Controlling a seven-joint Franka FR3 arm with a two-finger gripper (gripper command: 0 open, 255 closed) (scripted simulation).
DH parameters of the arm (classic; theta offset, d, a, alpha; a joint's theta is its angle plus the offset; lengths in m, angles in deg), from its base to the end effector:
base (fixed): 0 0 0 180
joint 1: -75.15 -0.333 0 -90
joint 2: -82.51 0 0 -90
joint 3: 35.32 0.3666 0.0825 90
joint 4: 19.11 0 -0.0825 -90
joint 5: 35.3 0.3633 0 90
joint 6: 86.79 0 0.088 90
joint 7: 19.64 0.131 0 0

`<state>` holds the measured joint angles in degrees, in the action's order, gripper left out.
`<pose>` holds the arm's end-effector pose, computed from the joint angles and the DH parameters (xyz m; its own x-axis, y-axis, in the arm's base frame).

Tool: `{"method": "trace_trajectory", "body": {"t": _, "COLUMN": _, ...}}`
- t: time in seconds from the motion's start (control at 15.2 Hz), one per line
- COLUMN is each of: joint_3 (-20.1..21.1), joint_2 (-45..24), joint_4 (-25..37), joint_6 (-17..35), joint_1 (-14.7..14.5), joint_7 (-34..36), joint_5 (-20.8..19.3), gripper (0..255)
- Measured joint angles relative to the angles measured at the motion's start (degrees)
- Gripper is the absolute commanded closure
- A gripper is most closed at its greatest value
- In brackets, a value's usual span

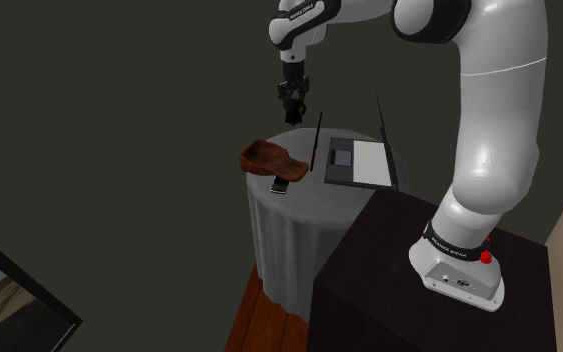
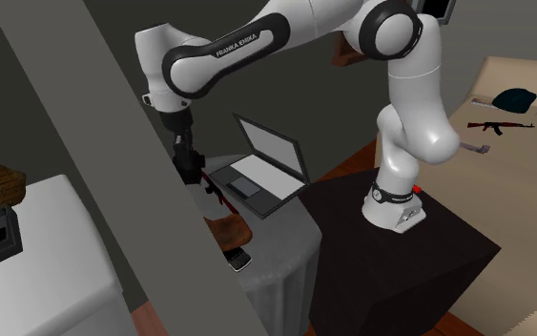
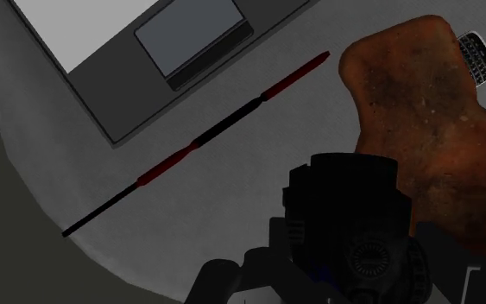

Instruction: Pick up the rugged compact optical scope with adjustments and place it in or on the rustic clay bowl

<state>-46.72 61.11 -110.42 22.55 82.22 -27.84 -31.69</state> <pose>0.6302 -0.1862 0.4480 0.9806 -0.1889 -0.0525 -0.1888 -0.9820 0.0065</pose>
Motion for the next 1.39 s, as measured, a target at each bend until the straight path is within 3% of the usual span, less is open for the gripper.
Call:
{"method": "trace_trajectory", "body": {"t": 0.66, "joint_3": 3.81, "joint_2": 3.9, "joint_4": -2.65, "joint_6": -1.05, "joint_1": -8.36, "joint_7": 12.28, "joint_5": -1.35, "gripper": 255}}
{"method": "trace_trajectory", "body": {"t": 1.39, "joint_3": 4.31, "joint_2": 1.96, "joint_4": -7.61, "joint_6": 5.8, "joint_1": -9.05, "joint_7": 13.24, "joint_5": -1.09, "gripper": 255}}
